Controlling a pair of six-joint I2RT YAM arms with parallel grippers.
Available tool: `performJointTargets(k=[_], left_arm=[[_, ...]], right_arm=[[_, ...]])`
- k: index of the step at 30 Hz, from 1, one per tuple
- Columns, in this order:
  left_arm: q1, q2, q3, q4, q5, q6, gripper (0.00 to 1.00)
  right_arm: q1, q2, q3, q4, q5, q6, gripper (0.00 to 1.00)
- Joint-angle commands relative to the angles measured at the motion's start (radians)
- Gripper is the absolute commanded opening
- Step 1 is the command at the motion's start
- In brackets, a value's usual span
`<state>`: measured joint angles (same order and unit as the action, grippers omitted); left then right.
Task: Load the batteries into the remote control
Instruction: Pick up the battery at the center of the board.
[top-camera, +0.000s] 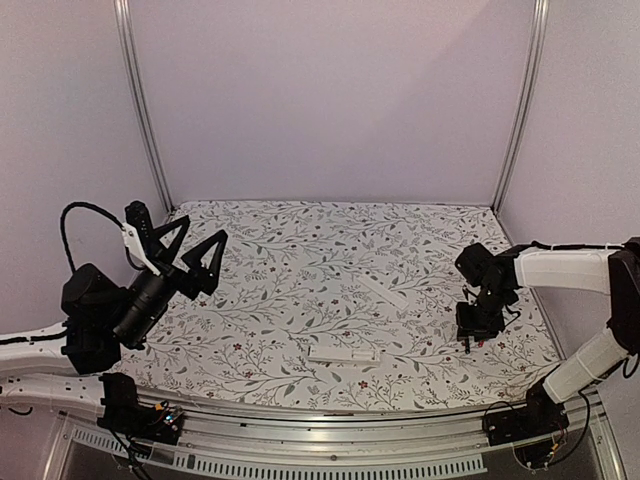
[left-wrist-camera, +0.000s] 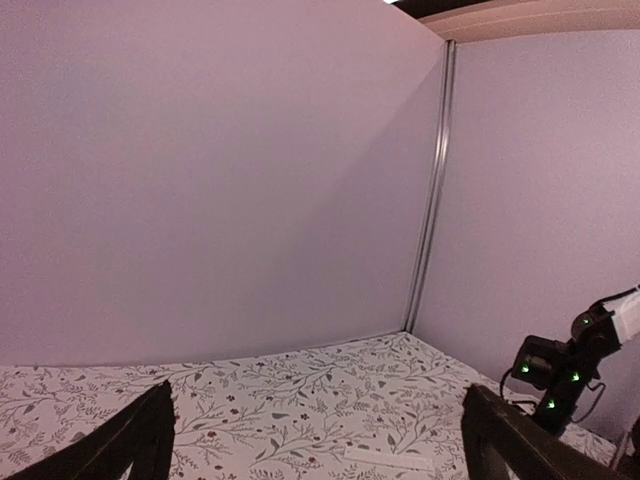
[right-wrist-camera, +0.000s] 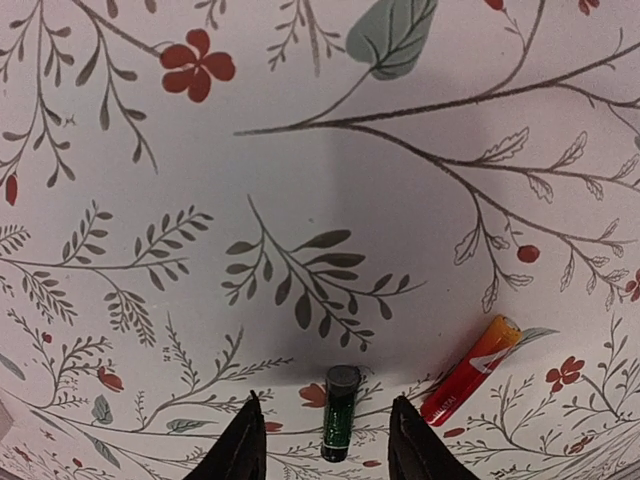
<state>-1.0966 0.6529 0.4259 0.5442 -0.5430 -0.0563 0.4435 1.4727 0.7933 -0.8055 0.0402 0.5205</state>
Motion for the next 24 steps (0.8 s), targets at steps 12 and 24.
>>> performJointTargets(k=[12,24], left_arm=[[0.025,-0.008,0.007,-0.010,0.023,-0.001,1.00],[0.034,-0.033,-0.005,-0.017,0.026,-0.004,1.00]], right_arm=[[-0.010,0.062,-0.042,0.082,-0.113,-0.001,0.24],[-0.001,0.078,0.031,0.069,-0.154,-0.081,0.00]])
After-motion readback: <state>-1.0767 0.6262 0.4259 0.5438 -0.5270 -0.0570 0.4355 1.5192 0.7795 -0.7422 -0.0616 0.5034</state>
